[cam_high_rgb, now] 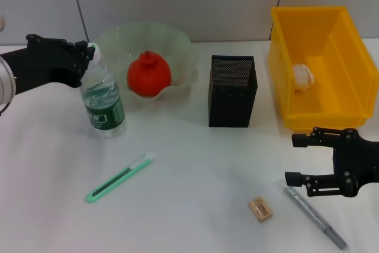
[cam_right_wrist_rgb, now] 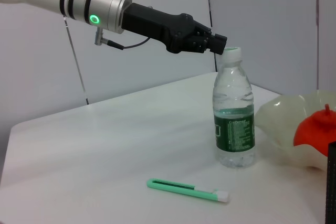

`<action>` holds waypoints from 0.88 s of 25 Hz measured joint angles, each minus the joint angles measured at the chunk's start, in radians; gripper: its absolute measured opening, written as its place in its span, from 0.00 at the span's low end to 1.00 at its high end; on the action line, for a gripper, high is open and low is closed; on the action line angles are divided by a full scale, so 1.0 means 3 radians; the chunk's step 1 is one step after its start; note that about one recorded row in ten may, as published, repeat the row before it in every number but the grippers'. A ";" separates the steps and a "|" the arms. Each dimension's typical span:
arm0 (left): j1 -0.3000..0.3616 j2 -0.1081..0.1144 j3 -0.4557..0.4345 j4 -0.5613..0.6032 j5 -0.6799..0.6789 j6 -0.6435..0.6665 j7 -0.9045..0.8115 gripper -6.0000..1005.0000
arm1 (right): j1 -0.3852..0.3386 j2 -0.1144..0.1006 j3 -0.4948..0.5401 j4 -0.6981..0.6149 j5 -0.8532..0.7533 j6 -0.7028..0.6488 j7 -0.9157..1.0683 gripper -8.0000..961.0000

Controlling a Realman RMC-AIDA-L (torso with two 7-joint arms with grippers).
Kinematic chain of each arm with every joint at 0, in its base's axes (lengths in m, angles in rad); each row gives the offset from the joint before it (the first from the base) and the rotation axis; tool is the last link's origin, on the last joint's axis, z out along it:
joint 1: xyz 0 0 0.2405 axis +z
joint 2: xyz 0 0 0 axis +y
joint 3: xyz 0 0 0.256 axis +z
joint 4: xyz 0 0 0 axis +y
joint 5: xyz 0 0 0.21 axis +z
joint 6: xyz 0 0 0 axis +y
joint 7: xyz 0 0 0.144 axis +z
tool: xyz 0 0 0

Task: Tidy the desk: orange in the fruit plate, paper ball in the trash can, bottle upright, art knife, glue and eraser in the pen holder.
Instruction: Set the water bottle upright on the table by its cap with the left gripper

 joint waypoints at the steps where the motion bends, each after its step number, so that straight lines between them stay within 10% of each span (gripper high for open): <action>1: -0.0003 0.0001 -0.0002 -0.0013 -0.0036 0.0015 0.0027 0.16 | 0.0002 0.0000 0.0000 0.0000 0.0000 0.0006 -0.0001 0.86; 14: 0.0008 -0.0003 -0.0160 -0.0219 -0.0620 0.0153 0.0443 0.20 | 0.0034 0.0000 0.0000 0.0043 0.0000 0.0029 -0.0009 0.86; 22: -0.0154 -0.0004 -0.0377 -0.0724 -0.1084 0.0084 0.0881 0.52 | 0.0070 -0.0006 0.0000 0.0092 -0.0006 0.0042 -0.0021 0.86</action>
